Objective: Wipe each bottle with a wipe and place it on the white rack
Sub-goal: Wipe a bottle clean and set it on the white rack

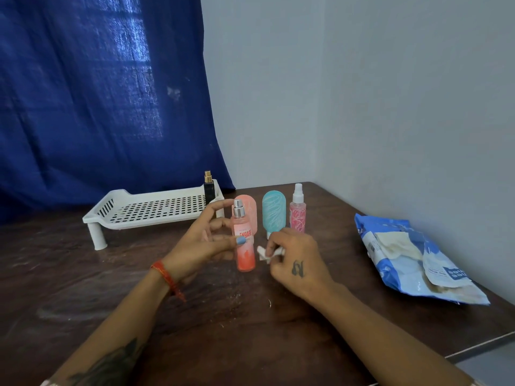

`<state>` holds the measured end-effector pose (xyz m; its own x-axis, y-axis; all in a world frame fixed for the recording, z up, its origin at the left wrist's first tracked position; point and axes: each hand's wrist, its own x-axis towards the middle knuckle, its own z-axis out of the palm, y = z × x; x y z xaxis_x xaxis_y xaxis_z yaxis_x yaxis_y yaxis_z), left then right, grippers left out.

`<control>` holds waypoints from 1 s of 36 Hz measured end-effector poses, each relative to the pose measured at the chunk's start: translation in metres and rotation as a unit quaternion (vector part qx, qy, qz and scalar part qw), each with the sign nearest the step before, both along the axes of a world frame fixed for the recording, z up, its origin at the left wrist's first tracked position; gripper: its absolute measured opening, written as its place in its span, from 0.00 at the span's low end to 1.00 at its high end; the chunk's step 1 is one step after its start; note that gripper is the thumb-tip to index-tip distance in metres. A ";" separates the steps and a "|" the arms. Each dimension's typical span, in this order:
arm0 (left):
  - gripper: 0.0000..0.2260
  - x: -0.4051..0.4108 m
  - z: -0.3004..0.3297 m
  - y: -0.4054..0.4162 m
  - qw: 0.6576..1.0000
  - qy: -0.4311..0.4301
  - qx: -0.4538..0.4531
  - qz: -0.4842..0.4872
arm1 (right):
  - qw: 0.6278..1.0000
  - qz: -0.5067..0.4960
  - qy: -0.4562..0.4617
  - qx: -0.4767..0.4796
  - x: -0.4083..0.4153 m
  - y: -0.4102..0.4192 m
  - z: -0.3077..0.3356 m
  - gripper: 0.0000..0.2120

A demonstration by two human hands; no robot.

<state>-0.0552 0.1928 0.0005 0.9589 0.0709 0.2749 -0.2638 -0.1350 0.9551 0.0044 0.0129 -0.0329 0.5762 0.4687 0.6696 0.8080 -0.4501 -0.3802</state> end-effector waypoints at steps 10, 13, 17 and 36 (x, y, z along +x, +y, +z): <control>0.28 0.002 -0.001 0.007 1.000 0.015 -0.001 -0.001 | 0.992 0.023 0.093 -0.077 -0.005 -0.001 0.003 0.11; 0.29 0.001 0.000 0.008 1.000 0.019 0.009 -0.003 | 0.986 0.053 0.157 0.007 -0.006 -0.001 0.013 0.15; 0.32 0.000 0.000 0.009 0.999 0.028 0.020 -0.012 | 0.978 0.103 0.178 0.045 -0.008 0.000 0.042 0.25; 0.33 0.003 -0.002 0.018 0.999 0.040 0.007 -0.006 | 0.930 0.176 0.074 -0.315 0.018 0.047 0.116 0.17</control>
